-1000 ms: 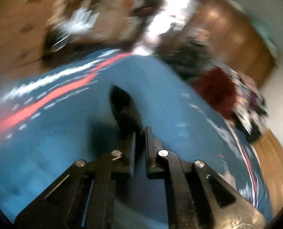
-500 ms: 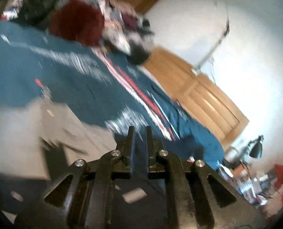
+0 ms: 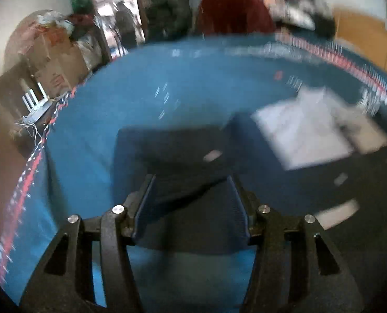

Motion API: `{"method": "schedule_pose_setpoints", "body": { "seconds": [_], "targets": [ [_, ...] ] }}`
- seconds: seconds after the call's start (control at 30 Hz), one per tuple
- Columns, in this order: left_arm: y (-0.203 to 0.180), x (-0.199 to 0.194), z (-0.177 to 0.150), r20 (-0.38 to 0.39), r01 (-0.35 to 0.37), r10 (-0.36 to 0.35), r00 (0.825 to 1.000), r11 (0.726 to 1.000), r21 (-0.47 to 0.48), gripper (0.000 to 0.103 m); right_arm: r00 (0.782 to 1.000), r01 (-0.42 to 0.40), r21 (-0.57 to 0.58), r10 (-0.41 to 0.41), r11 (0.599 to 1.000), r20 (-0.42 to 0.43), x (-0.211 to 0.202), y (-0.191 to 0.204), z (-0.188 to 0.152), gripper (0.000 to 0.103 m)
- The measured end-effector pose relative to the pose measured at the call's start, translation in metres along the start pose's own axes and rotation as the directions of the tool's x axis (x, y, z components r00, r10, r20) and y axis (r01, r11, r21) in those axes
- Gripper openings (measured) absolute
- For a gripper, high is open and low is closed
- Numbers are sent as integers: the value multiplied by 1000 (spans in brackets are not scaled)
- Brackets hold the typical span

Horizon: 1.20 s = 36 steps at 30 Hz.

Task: Fold large clothes

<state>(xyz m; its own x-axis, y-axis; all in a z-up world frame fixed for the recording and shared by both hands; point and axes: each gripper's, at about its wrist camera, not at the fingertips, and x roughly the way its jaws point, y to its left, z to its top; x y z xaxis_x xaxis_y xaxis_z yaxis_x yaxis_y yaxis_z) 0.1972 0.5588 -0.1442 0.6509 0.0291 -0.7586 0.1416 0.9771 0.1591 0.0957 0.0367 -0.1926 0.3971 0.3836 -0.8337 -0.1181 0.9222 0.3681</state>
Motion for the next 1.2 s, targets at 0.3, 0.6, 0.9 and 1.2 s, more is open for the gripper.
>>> {"method": "schedule_pose_setpoints", "body": {
  "seconds": [0.3,0.6,0.9,1.2],
  "targets": [
    [-36,34,9,-94,201,-185,978,959,198,54,1000,7,19,-7,1000,-8,10,2,9,80],
    [-20,65,22,-82,238,-234,969,970,47,26,998,-69,-26,69,997,-3,15,40,32,81],
    [-17,25,26,134,245,-243,961,969,-5,9,873,-485,-59,480,872,-84,68,160,131,81],
    [-67,-35,35,279,315,-329,902,944,93,5,632,-626,303,696,718,-341,222,263,215,88]
  ]
}}
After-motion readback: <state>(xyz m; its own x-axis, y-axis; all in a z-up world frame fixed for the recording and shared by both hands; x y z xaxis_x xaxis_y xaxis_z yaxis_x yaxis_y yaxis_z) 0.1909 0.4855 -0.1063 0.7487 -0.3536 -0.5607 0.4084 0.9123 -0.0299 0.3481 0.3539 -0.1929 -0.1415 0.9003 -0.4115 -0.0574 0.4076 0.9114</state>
